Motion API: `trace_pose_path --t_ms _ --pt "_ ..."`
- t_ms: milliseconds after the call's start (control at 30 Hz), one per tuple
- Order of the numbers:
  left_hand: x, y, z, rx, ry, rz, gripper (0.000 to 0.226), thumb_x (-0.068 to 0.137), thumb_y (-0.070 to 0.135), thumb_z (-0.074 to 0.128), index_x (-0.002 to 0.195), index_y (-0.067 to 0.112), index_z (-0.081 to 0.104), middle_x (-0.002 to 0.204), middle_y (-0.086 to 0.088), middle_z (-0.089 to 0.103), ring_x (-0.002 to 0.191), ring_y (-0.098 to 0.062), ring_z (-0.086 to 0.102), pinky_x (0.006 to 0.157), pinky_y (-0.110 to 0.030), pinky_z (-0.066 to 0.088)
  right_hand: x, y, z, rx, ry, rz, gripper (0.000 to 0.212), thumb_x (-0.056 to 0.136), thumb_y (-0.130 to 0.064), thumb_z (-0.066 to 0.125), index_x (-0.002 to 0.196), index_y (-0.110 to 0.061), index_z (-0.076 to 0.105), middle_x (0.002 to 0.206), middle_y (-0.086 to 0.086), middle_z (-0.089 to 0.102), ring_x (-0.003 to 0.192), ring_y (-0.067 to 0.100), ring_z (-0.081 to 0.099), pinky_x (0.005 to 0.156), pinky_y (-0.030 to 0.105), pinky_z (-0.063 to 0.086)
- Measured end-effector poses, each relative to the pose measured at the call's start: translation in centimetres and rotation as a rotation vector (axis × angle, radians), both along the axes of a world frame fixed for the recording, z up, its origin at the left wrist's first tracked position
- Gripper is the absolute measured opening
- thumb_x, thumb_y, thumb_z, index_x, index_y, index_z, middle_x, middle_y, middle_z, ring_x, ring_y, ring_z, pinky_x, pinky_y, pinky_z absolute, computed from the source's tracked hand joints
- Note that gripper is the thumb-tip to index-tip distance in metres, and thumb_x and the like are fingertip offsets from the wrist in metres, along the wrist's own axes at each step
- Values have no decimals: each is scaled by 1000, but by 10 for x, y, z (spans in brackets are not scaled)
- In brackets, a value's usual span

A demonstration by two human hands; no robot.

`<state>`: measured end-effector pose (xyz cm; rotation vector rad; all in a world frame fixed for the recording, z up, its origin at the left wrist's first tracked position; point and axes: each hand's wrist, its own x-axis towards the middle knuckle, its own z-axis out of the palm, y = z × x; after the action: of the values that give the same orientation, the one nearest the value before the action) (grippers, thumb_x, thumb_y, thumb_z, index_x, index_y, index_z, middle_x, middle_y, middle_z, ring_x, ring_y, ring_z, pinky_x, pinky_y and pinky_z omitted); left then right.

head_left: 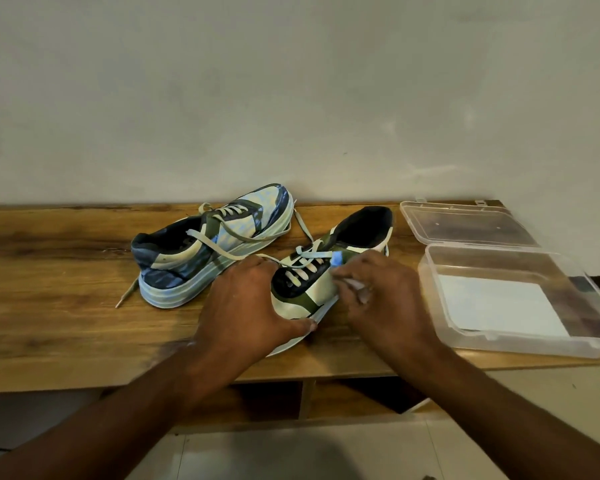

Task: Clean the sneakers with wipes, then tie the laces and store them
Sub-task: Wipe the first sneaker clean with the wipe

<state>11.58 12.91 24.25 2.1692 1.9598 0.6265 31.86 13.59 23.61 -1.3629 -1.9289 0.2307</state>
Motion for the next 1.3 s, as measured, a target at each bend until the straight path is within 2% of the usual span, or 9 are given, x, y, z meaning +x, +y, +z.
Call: trace_pose_path --t_ms 100,300,533,733,900,967,1033,1167,1300 --pt "0 0 2 -6 8 -3 88 52 80 81 123 32 67 120 14 65 108 -8 58 85 -23 41 1 -2 1 -20 -109 80 25 84 -9 80 108 -17 79 105 -2 73 91 9 65 81 25 57" --pt "1 -4 4 -9 50 -8 93 56 83 79 132 31 63 129 14 63 117 -9 56 91 -26 41 39 18 7 -2 188 -192 18 80 -3 81 92 -16 79 87 -5 73 77 9 68 71 40 60" --pt "2 -3 3 -3 46 -5 90 54 79 81 127 30 66 123 13 66 112 -10 59 91 -27 45 3 -3 -6 -11 -2 12 19 85 -9 79 103 -16 78 98 -2 73 86 7 63 79 28 57" --pt "3 -3 2 13 86 1 89 57 83 77 127 30 64 124 13 65 114 -10 58 92 -27 45 20 18 8 -1 193 -163 20 84 -6 79 99 -18 78 94 -7 72 85 5 67 76 29 60" --pt "3 -3 2 13 61 -7 82 56 81 77 120 32 66 117 14 65 106 -9 58 83 -25 43 -15 -3 -3 9 -16 31 24 87 -9 77 110 -16 77 104 -3 70 91 3 62 83 6 45" --pt "2 -4 3 9 63 -13 82 55 81 78 120 32 67 116 14 66 105 -8 59 82 -24 43 -15 -3 -2 -3 -45 72 24 86 -10 77 109 -17 77 104 -4 71 91 3 62 82 9 48" --pt "2 -4 5 4 70 -6 87 55 81 79 125 31 66 121 14 66 109 -9 59 86 -25 45 -4 3 3 -49 29 12 22 83 -10 79 103 -20 78 99 -7 72 87 2 63 78 17 52" --pt "5 -7 10 -11 91 10 88 59 81 78 131 33 63 128 15 65 117 -9 58 90 -26 44 33 22 7 -125 210 -212 16 81 -6 80 86 -20 74 82 -13 70 72 -2 65 61 7 46" --pt "9 -12 20 -67 221 46 88 66 88 65 134 31 60 131 11 64 121 -13 57 94 -31 49 42 28 -1 -170 247 -254 18 79 -5 81 85 -22 75 81 -13 72 72 1 68 65 13 54"
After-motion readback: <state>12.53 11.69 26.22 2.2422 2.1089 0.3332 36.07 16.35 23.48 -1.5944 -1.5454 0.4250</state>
